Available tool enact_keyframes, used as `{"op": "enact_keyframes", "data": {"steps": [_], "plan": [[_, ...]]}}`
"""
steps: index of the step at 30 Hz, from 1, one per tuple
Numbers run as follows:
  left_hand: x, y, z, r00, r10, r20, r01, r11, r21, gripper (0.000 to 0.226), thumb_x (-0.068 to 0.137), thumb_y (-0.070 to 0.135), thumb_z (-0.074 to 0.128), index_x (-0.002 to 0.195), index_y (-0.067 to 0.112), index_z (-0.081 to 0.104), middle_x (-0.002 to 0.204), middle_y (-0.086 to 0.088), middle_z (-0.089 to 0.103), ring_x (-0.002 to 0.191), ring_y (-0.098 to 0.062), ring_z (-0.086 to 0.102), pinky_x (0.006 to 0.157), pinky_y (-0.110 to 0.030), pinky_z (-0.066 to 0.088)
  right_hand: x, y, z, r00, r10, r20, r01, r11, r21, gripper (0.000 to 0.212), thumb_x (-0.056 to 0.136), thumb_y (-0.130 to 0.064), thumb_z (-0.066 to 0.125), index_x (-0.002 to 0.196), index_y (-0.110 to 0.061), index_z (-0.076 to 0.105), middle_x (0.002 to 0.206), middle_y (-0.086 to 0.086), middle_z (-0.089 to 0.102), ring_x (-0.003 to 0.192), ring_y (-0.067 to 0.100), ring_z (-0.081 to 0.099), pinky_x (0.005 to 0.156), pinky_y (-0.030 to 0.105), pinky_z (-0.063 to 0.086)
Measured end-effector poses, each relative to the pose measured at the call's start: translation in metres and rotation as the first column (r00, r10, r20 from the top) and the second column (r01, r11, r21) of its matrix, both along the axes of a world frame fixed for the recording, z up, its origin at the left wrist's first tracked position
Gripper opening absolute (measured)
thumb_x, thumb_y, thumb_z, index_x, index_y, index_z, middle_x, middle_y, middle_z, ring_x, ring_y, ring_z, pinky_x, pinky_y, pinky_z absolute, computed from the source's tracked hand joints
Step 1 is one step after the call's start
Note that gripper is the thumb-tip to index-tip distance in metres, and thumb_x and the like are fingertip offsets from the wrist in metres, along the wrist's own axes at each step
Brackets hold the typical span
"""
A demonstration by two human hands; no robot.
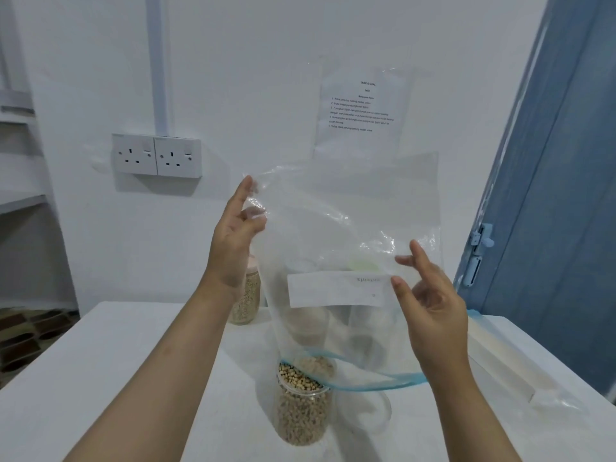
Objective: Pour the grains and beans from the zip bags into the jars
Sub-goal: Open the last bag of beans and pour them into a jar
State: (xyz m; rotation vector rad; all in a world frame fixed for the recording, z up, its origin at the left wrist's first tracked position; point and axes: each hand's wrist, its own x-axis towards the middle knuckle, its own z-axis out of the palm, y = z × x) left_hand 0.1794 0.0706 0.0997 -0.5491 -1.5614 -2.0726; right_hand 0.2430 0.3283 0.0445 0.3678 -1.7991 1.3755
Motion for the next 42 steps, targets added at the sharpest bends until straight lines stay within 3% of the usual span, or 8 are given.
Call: {"op": "enact_keyframes", "data": {"steps": [5,11,16,20,29,33,38,42], "plan": [[0.006,0.005,0.002,1.000,0.007,-0.009,-0.007,1.000,0.003,0.070,0.079,0.019,0.060,0.145,0.031,0.041,0.128,0.026,0.055,0.116,-0.009,0.060,0.113,-0.041,0.040,0.001,-0.001,0.000,1.000,-0.020,-0.007,0.021,1.000,0.023,0.055,0.093,-0.013,0.065,0.142,-0.033,0.051,0.116,-0.015,0.066,0.067,0.013,0.047,0.077,0.023,0.050],[0.006,0.006,0.001,0.999,-0.003,-0.034,0.003,1.000,0.013,0.070,0.080,0.019,0.062,0.145,0.034,0.039,0.139,0.021,0.048,0.123,-0.014,0.060,0.114,-0.045,0.039,0.002,-0.002,0.002,0.999,-0.033,-0.027,0.033,0.999,0.017,0.054,0.093,-0.012,0.065,0.142,-0.032,0.051,0.111,-0.016,0.066,0.072,0.013,0.051,0.076,0.018,0.049],[0.006,0.008,0.000,0.998,-0.056,-0.040,0.058,0.996,0.061,0.074,0.080,0.015,0.061,0.149,0.026,0.036,0.150,0.005,0.044,0.122,-0.015,0.061,0.111,-0.035,0.043,0.002,-0.004,0.004,1.000,-0.016,-0.026,0.016,1.000,0.015,0.053,0.093,-0.011,0.065,0.140,-0.033,0.053,0.106,-0.015,0.066,0.078,0.013,0.054,0.080,0.014,0.045],[0.004,0.008,-0.003,0.997,-0.072,-0.031,0.074,0.993,0.090,0.071,0.079,0.016,0.061,0.145,0.027,0.040,0.147,-0.001,0.049,0.124,-0.016,0.059,0.111,-0.034,0.043,0.000,-0.005,0.009,1.000,0.009,-0.024,-0.009,1.000,0.020,0.053,0.093,-0.008,0.065,0.139,-0.033,0.054,0.105,-0.015,0.066,0.086,0.009,0.056,0.083,0.013,0.045],[0.002,0.004,-0.011,0.999,-0.032,-0.020,0.033,0.996,0.079,0.068,0.082,0.018,0.059,0.146,0.028,0.038,0.142,0.007,0.053,0.122,-0.016,0.060,0.104,-0.036,0.047,-0.004,-0.007,0.019,1.000,0.023,-0.012,-0.023,0.998,0.065,0.053,0.094,-0.004,0.063,0.140,-0.028,0.054,0.110,-0.016,0.066,0.092,0.008,0.061,0.087,0.011,0.045],[-0.003,0.002,-0.012,1.000,0.002,-0.007,-0.002,0.996,0.091,0.060,0.095,0.007,0.058,0.147,0.030,0.038,0.134,0.005,0.055,0.109,-0.013,0.063,0.095,-0.033,0.051,-0.004,-0.006,0.018,1.000,0.016,0.007,-0.016,0.999,0.045,0.053,0.094,-0.004,0.063,0.139,-0.033,0.055,0.111,-0.022,0.065,0.089,0.008,0.060,0.084,0.013,0.045],[-0.010,-0.001,-0.012,0.994,0.109,0.026,-0.110,0.991,0.069,0.059,0.099,0.006,0.054,0.147,0.035,0.035,0.107,0.008,0.055,0.087,-0.004,0.059,0.085,-0.025,0.052,-0.007,-0.010,0.027,0.999,0.021,0.041,-0.023,0.998,0.050,0.057,0.093,0.002,0.058,0.134,-0.038,0.057,0.106,-0.022,0.066,0.084,0.005,0.058,0.084,0.010,0.043],[-0.006,-0.010,-0.012,0.982,0.191,0.006,-0.191,0.981,0.030,0.062,0.099,0.002,0.053,0.141,0.044,0.034,0.108,0.006,0.058,0.085,-0.005,0.059,0.080,-0.023,0.052,-0.013,-0.017,0.042,0.999,0.002,0.042,-0.007,0.993,0.115,0.059,0.091,0.003,0.056,0.137,-0.035,0.057,0.106,-0.018,0.066,0.082,0.003,0.056,0.081,0.007,0.041]]}}
